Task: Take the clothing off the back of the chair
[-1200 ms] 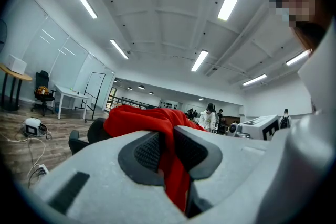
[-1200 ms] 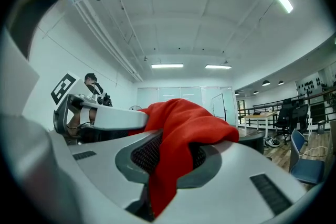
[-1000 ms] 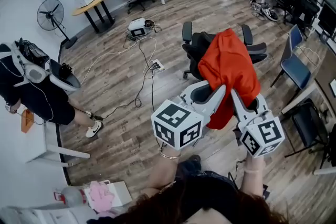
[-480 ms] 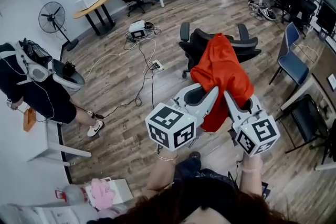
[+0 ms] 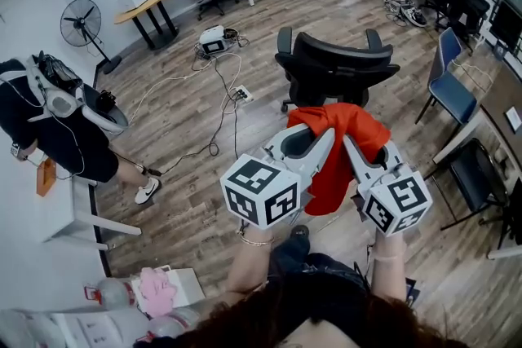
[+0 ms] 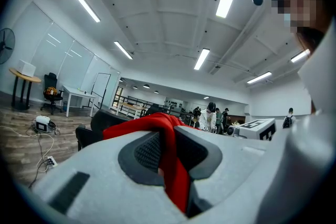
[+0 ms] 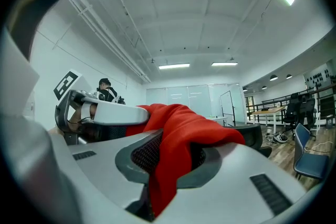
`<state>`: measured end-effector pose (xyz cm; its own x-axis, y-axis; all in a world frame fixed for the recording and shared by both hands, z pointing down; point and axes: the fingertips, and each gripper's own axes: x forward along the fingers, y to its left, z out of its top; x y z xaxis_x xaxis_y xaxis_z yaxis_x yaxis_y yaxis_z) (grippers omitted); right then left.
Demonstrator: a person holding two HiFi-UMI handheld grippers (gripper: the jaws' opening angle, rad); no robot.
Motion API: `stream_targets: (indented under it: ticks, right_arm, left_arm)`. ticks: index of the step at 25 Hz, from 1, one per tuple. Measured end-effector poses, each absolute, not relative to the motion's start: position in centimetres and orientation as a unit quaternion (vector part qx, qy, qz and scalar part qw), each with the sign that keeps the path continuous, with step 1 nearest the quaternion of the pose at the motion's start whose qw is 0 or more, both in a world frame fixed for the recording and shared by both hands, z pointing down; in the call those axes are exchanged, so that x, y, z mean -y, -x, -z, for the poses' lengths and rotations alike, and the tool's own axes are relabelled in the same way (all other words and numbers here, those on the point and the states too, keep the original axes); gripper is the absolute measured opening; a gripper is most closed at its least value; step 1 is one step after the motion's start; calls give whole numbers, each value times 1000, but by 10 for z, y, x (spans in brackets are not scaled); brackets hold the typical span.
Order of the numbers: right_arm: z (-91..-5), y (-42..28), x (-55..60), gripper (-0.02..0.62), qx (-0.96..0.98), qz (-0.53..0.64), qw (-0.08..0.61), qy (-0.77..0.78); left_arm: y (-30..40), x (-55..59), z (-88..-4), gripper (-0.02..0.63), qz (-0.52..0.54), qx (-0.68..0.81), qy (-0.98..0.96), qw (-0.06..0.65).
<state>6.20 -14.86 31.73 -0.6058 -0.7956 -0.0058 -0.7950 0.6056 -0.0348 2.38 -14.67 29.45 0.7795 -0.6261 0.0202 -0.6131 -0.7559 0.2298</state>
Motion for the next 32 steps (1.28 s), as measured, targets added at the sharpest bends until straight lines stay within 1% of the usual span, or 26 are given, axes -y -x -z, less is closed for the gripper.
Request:
stream_targets:
  ticks: [19,32]
  right_arm:
    - [-314,-71,85,62,-901,19,11,434]
    - [-307,-67,83,61,-895,21,8,445]
  left_arm:
    - [-30,82,-293,63,32,341,-934,102]
    - [-20,85,-290,63,20,323,-941,102]
